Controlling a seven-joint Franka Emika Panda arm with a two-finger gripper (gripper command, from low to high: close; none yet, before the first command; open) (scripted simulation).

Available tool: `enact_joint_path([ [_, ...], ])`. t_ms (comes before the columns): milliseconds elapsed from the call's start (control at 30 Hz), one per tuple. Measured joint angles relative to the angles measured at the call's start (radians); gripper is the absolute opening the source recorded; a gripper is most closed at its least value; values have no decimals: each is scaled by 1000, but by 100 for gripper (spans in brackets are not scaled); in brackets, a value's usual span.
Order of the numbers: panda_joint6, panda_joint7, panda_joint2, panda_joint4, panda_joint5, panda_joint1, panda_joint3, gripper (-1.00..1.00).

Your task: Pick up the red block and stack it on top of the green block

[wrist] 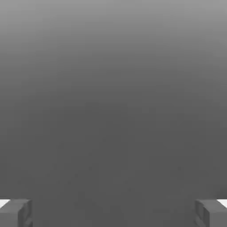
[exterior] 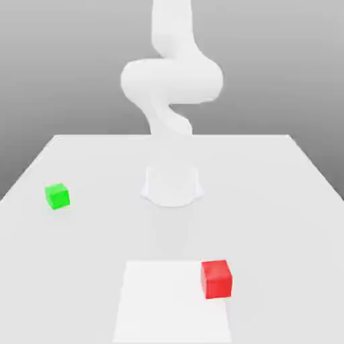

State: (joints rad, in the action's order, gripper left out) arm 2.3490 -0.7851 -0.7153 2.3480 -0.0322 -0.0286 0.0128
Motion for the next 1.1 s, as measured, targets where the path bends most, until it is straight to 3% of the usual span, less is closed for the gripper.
enact_joint_path([
  [400, 257, 33, 456, 247, -107, -115, -24, 0],
  [533, 344, -3, 598, 329, -76, -128, -56, 0],
  [633, 409, -69, 702, 390, 2, -141, -65, 0],
  [867, 613, -116, 949, 379, 62, -164, -35, 0],
  [900, 630, -118, 969, 377, 64, -166, -33, -100],
  [1100, 639, -121, 979, 375, 68, -166, -33, -100],
])
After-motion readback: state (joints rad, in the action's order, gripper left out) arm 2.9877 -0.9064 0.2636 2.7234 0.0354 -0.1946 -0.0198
